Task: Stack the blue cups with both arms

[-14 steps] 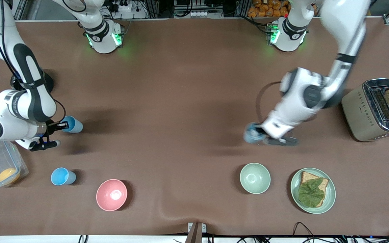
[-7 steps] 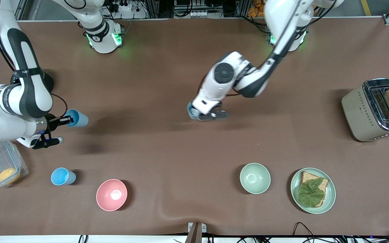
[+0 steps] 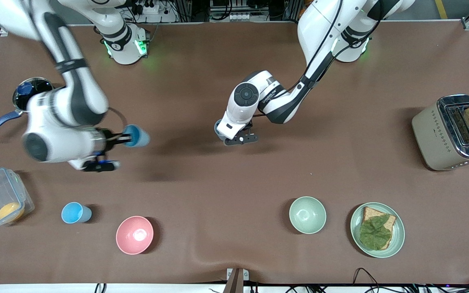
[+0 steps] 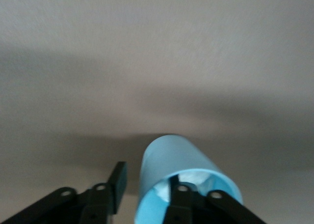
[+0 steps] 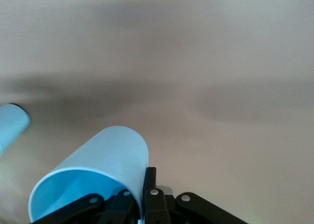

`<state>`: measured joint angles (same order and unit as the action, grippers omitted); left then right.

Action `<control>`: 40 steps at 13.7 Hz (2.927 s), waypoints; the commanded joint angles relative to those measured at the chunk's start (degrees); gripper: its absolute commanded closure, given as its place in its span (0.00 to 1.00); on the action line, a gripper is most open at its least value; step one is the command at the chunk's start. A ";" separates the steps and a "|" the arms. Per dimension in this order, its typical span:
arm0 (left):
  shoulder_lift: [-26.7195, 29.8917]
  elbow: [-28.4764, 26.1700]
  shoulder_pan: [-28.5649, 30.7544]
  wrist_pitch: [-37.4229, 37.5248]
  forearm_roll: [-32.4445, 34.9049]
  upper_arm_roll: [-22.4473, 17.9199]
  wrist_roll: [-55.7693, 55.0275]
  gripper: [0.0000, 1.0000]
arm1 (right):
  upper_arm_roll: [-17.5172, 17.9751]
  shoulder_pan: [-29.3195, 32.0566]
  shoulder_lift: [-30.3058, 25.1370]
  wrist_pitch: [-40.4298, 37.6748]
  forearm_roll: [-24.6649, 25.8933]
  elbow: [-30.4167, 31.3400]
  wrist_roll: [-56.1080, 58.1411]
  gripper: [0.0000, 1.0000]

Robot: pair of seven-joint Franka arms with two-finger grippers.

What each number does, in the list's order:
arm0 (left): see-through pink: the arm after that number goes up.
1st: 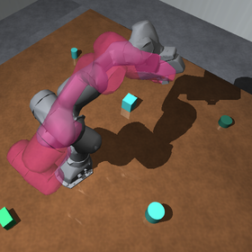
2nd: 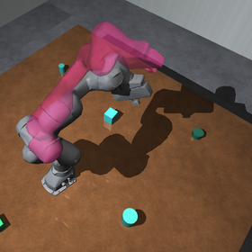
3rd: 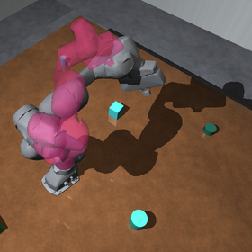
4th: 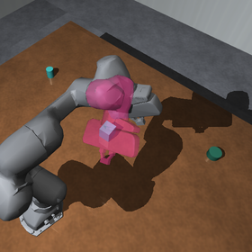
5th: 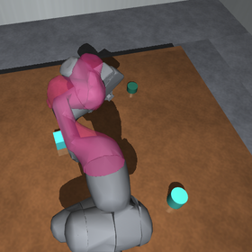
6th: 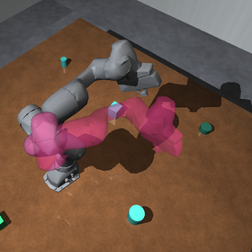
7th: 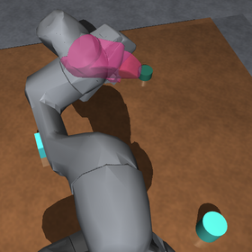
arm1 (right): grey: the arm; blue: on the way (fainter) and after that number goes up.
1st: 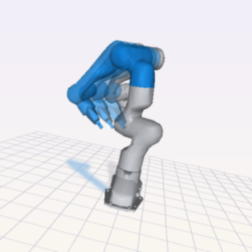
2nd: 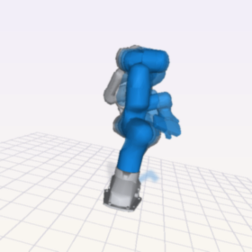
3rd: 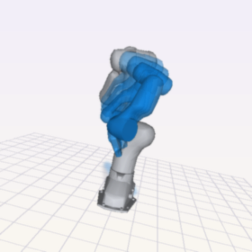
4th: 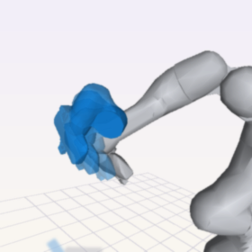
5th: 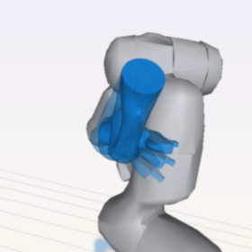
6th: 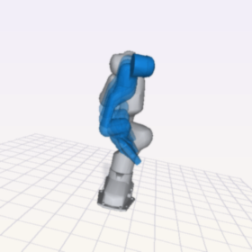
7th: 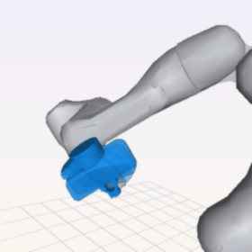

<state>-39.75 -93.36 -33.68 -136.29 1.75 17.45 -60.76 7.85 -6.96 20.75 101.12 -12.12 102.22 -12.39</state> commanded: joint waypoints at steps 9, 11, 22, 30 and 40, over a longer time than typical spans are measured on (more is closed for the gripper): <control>31.74 0.02 24.33 33.69 1.77 -0.22 16.13 0.00 | -0.90 -22.30 1.83 15.76 -5.55 -0.80 -31.10 1.00; 33.32 -0.07 31.45 36.87 1.68 -0.13 26.44 0.00 | -0.99 -24.59 3.06 17.26 -5.46 -0.62 -32.61 1.00; 35.53 3.00 36.85 43.29 1.77 -0.39 34.39 0.00 | -2.13 -8.73 -2.81 1.39 -3.54 -0.02 -14.33 0.00; 41.76 3.18 39.13 44.70 0.11 -1.27 42.48 0.00 | -2.31 5.62 -21.17 -7.68 9.64 3.33 10.15 0.00; 43.18 5.20 37.73 51.46 -2.80 -5.05 48.37 0.00 | -8.90 9.07 -21.46 -18.94 13.35 -12.49 21.26 0.00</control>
<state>2.99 -89.61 5.02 -87.47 -0.11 13.53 -14.27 -1.09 1.47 -0.68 83.48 0.23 90.70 8.22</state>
